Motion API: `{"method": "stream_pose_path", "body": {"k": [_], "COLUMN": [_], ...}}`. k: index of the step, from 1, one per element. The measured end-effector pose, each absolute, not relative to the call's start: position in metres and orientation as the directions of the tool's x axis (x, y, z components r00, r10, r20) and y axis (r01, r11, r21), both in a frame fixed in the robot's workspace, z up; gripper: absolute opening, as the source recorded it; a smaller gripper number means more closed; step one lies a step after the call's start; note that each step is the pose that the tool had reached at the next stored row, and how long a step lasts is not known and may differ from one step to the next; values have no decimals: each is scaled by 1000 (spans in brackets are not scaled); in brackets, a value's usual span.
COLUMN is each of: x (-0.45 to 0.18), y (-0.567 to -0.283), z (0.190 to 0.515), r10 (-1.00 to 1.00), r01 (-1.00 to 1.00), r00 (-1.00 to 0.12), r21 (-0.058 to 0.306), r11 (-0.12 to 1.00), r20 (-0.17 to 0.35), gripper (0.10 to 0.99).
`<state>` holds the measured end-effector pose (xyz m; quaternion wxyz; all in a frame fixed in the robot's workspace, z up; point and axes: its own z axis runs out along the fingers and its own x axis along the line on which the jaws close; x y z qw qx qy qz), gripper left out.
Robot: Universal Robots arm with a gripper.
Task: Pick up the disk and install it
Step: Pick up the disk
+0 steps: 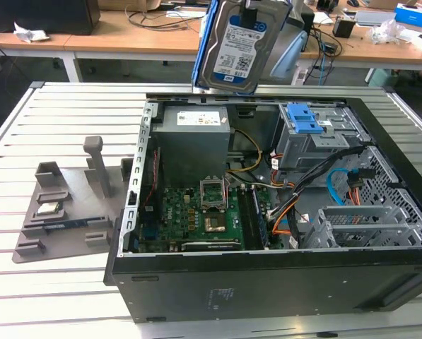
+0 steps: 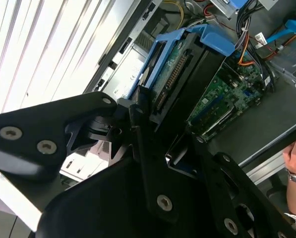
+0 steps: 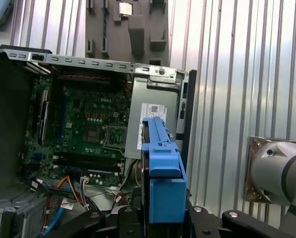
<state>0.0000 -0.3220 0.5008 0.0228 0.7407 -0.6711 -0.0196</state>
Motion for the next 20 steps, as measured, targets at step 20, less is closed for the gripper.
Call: {"method": "stream_pose_path", "body": {"k": [20], "x": [32], "y": [-327], "z": [501], "r10": [-995], "r01": [-993], "r00": [98], "r21": [60], "r11": [-98], "r20": [2], "gripper": [369]}}
